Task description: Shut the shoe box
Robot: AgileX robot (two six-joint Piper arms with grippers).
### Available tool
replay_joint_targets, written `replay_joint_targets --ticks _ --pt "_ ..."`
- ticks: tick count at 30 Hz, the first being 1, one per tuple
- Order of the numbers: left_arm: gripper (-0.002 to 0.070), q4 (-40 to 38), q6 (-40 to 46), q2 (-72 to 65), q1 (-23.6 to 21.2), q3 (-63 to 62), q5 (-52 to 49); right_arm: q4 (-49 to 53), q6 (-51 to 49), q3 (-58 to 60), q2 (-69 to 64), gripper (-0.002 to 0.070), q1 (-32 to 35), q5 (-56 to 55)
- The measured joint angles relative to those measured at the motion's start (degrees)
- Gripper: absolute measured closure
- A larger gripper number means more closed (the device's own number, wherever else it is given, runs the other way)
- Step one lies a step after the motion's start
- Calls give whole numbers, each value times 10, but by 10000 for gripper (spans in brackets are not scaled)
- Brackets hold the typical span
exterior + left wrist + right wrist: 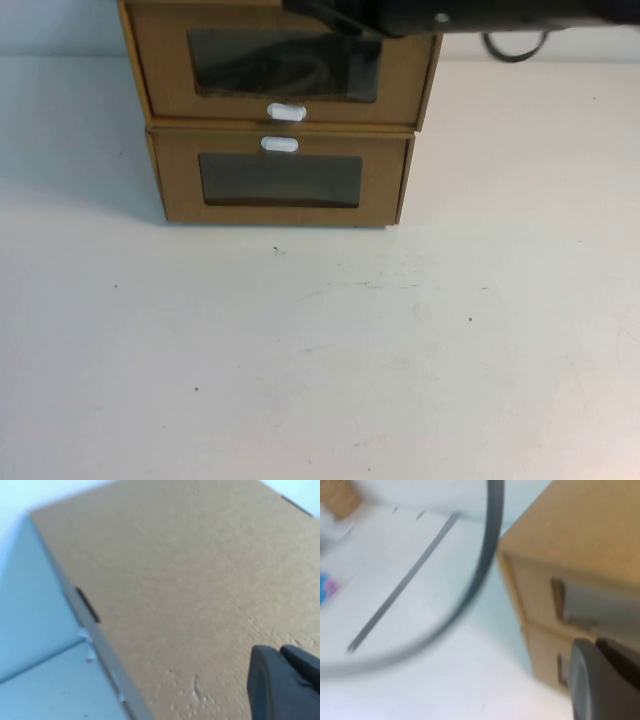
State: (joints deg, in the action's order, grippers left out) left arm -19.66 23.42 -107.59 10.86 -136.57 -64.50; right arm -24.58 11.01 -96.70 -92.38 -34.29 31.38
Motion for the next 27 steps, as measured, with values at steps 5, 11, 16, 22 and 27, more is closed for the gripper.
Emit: replay_joint_targets --ticks 5,11,16,22,27 --pt "677 32 -10 67 0 40 1 59 -39 38 87 687 -1 82" --pt "677 32 -10 201 0 183 42 212 -172 169 235 687 -27 156" --pt "677 21 4 357 0 386 126 242 -223 313 399 687 -37 170" --pt "677 8 14 586 0 660 242 260 -256 474 571 687 -37 165" --pt "677 4 15 775 0 872 326 261 -259 575 674 687 -37 135"
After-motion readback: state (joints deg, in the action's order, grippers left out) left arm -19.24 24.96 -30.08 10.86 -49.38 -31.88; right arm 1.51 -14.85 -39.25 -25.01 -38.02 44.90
